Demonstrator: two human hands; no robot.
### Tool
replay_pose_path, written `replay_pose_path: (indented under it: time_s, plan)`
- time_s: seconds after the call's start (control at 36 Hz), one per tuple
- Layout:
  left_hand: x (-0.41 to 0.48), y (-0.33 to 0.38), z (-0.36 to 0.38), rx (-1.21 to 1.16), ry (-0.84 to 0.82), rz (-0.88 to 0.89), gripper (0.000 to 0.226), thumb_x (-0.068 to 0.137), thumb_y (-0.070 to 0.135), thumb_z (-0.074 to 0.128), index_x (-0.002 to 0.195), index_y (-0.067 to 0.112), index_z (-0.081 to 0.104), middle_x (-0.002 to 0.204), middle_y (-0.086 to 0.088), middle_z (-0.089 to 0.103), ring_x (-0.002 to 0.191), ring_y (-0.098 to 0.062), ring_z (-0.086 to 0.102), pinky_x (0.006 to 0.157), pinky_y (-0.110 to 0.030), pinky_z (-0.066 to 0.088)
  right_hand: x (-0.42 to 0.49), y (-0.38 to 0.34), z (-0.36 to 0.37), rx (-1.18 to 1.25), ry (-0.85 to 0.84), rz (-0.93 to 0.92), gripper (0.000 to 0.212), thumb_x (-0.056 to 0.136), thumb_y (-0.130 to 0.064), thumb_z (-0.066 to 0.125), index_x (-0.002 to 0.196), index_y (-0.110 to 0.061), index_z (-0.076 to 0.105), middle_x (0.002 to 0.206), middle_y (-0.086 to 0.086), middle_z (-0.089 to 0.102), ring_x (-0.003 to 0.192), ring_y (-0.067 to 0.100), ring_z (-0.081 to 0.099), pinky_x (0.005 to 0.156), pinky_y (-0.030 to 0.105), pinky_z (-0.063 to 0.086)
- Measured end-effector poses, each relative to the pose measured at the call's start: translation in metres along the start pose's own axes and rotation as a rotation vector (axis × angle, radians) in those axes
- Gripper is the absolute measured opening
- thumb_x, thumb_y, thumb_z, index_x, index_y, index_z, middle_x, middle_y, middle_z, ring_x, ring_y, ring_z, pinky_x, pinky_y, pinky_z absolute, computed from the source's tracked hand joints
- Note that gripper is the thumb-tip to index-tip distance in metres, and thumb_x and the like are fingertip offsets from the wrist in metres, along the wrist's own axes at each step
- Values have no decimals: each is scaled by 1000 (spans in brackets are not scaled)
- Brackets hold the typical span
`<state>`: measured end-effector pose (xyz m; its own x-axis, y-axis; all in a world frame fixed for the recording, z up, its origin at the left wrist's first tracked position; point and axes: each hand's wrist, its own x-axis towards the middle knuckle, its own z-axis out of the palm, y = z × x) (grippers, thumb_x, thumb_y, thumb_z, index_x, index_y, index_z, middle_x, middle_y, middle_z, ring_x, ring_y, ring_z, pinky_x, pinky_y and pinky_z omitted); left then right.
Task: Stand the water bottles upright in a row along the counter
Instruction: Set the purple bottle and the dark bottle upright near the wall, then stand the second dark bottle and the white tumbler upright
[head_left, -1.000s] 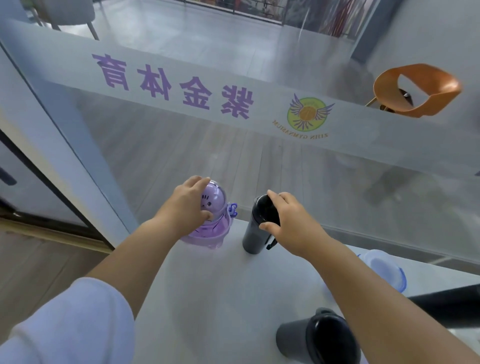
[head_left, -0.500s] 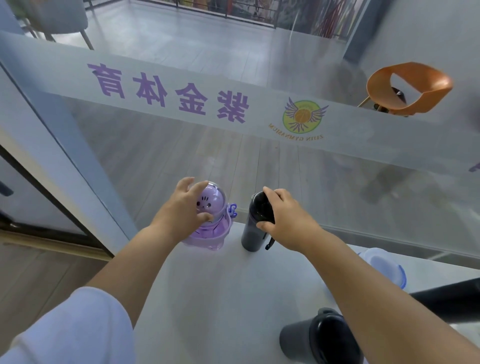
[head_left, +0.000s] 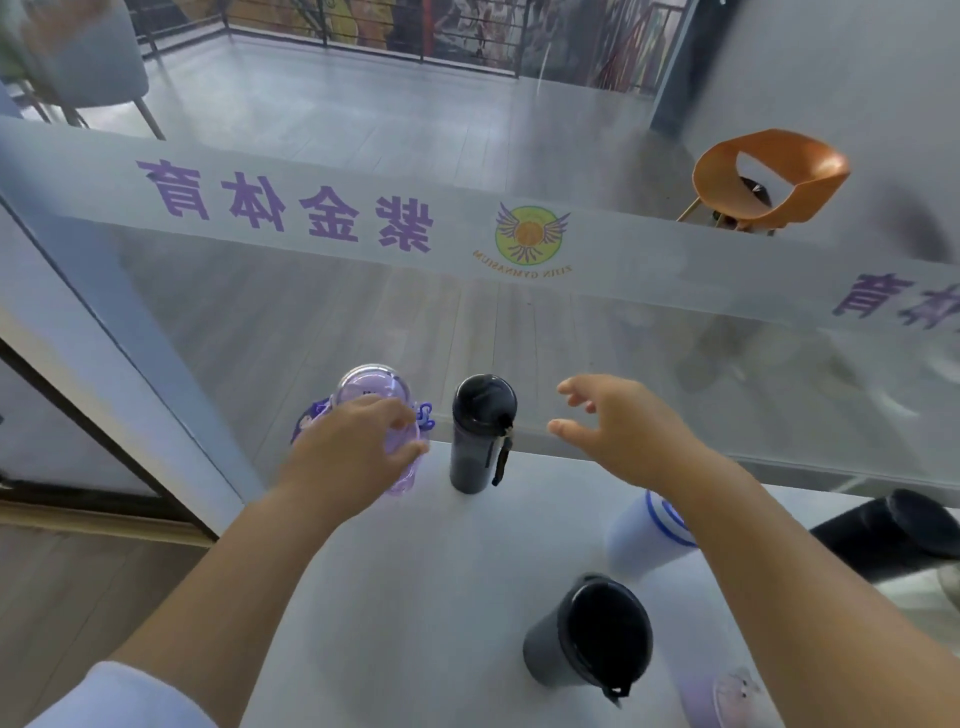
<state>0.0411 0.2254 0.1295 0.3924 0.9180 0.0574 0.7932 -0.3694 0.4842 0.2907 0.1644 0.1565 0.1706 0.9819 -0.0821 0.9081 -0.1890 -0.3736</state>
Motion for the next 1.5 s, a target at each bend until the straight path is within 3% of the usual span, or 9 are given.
replay_pose_path:
  time_s: [0.06, 0.14, 0.25, 0.47, 0.64, 0.81, 0.92, 1.17, 1.5]
  plan:
    - [-11, 13, 9, 18, -23, 30, 27, 81, 43, 64, 101, 25, 65, 103, 6, 64, 95, -19, 61, 93, -36, 42, -15, 12, -4, -1, 6, 5, 44, 86, -40, 60, 126, -21, 52, 118, -3, 62, 105, 18, 57, 90, 37, 47]
    - [-29, 35, 22, -26, -86, 71, 28, 81, 44, 63, 103, 27, 62, 99, 12, 62, 95, -15, 60, 84, -31, 47, -40, 30, -9, -10, 28, 8, 43, 86, -41, 60, 124, -22, 54, 117, -4, 63, 105, 18, 58, 90, 36, 47]
    - [-53, 70, 42, -25, -177, 127, 34, 84, 48, 58, 113, 31, 57, 113, 15, 59, 103, -9, 57, 82, -25, 45, -71, 54, -11, -63, 29, -13, 43, 87, -39, 60, 127, -21, 53, 122, -3, 62, 110, 18, 56, 91, 32, 45]
    - [-85, 118, 74, -1, -351, 188, 65, 76, 60, 59, 132, 40, 33, 135, 16, 37, 125, -12, 40, 95, -38, 46, -108, 95, -8, -92, 29, 0, 40, 84, -34, 65, 121, -21, 57, 127, -1, 57, 117, 22, 48, 92, 35, 43]
    - [-94, 136, 89, 69, -448, 131, 77, 64, 70, 62, 129, 40, 34, 130, 11, 42, 118, -18, 45, 94, -42, 47, -112, 115, -2, -122, 3, -44, 53, 82, -30, 68, 130, -19, 48, 135, 4, 47, 121, 28, 42, 93, 40, 46]
    - [-92, 147, 91, 79, -520, 55, 74, 62, 62, 70, 124, 33, 42, 117, 4, 47, 109, -20, 49, 91, -38, 48, -102, 124, 4, -140, -43, -30, 65, 83, -33, 66, 140, -20, 36, 146, 7, 35, 129, 30, 35, 98, 43, 44]
    - [-87, 149, 89, 92, -518, 24, 67, 64, 52, 70, 122, 30, 45, 113, 2, 47, 104, -20, 50, 85, -37, 49, -93, 126, 7, -141, -39, -30, 69, 83, -37, 65, 142, -22, 33, 145, 6, 34, 125, 31, 36, 95, 42, 45]
    - [-55, 149, 90, -49, -400, -19, 70, 67, 36, 75, 130, 34, 44, 119, -2, 41, 109, -21, 47, 95, -35, 45, -79, 130, 7, -144, -77, -45, 64, 84, -34, 62, 141, -25, 34, 145, 2, 33, 127, 28, 33, 94, 38, 44]
    - [8, 152, 101, 76, -326, 67, 73, 80, 34, 67, 139, 12, 29, 142, -6, 39, 129, -28, 31, 106, -35, 30, -65, 142, 5, -92, -67, -65, 61, 83, -24, 66, 138, -24, 39, 143, 0, 34, 123, 27, 36, 92, 37, 46]
